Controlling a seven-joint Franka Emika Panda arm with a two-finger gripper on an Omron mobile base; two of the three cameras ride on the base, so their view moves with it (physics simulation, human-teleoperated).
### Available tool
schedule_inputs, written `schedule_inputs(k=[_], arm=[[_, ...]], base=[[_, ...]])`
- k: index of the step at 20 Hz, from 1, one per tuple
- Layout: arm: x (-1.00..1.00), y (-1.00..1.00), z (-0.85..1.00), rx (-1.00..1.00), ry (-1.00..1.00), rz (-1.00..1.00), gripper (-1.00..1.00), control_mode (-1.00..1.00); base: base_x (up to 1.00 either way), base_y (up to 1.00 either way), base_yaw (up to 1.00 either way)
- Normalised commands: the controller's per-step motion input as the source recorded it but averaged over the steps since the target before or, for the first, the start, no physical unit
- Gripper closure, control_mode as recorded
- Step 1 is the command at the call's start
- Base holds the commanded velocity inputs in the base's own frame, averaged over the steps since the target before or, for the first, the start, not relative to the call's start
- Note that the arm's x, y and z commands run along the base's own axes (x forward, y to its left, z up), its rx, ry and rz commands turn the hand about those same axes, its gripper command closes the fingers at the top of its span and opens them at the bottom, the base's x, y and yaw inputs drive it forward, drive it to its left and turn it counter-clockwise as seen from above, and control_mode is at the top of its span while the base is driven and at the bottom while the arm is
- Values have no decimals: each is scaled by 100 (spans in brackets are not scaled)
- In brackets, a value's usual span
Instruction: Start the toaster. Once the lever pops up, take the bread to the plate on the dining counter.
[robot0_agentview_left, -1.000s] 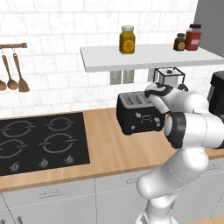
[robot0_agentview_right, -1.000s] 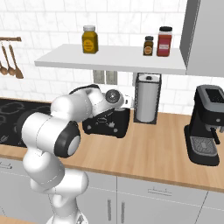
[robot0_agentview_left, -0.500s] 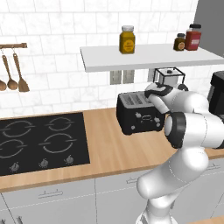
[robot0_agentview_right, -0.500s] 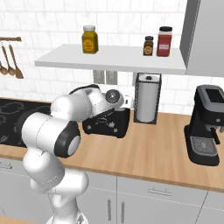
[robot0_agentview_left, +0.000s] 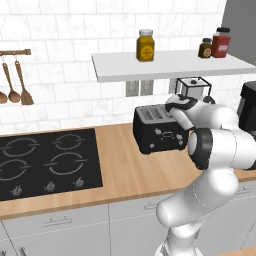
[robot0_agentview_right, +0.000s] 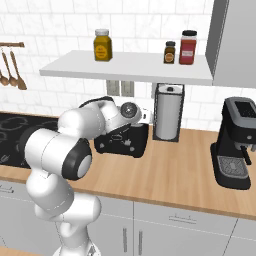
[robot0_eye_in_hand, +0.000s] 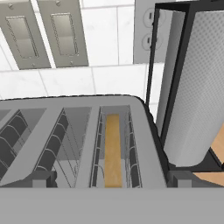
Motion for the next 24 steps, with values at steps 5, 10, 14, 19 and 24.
schedule_inputs(k=[5, 10, 14, 19, 24], arm=[[0, 0, 0, 0, 0, 0, -100, -100], [0, 0, 0, 0, 0, 0, -100, -100], [0, 0, 0, 0, 0, 0, -100, -100], [0, 0, 0, 0, 0, 0, -100, -100], [0, 0, 0, 0, 0, 0, -100, -100]], base=[[0, 0, 0], [0, 0, 0], [0, 0, 0], [0, 0, 0], [0, 0, 0]])
